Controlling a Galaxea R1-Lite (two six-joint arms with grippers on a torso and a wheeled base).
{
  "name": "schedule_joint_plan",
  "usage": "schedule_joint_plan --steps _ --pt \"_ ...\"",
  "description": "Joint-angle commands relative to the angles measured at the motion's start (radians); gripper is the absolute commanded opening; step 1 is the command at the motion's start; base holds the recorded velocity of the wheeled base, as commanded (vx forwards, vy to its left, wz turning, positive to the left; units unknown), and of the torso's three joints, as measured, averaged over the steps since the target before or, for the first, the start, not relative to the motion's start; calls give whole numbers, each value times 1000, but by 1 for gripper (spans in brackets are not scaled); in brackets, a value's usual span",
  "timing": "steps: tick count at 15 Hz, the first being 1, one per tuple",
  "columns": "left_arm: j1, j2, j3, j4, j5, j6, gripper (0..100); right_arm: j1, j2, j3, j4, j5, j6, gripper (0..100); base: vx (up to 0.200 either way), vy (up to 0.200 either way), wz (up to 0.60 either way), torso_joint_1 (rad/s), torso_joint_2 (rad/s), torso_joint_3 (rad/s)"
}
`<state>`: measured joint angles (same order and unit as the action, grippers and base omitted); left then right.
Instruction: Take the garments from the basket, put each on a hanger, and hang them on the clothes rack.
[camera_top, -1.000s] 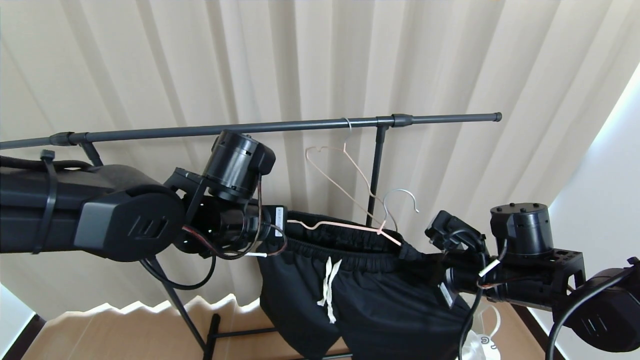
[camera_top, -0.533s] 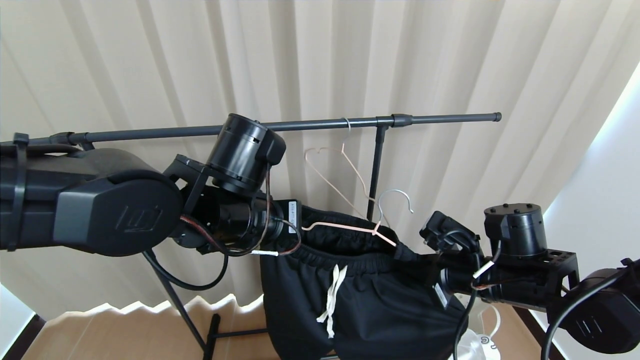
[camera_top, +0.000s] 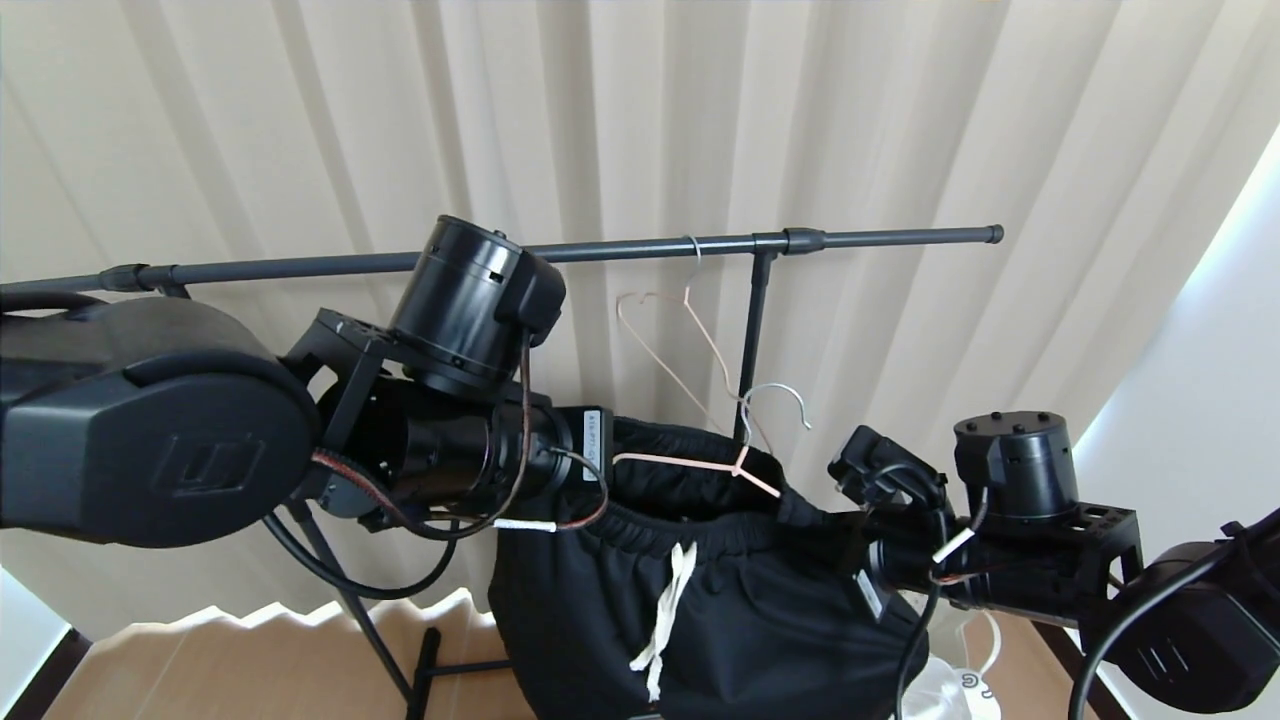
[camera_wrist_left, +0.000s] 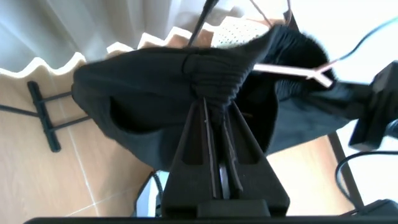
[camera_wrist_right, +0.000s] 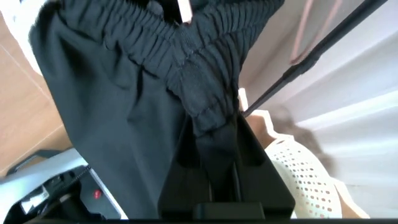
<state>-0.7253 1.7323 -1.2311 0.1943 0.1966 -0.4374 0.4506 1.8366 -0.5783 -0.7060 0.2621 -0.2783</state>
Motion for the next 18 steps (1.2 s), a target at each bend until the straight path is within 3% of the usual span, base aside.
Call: schedule_joint_plan --steps 1,7,10,18 --pt "-29 0 45 -4 6 3 0 2 -11 18 -64 2 24 0 0 0 0 0 0 0" --pt "-80 4 87 -10 69 5 0 62 -46 54 -136 3 48 0 0 0 0 0 0 0" --pt "-109 6 157 -96 136 11 0 85 -60 63 -179 3 83 0 0 0 0 0 0 0" --pt "-112 26 179 -127 145 28 0 92 -60 107 -300 9 97 0 0 0 0 0 0 0"
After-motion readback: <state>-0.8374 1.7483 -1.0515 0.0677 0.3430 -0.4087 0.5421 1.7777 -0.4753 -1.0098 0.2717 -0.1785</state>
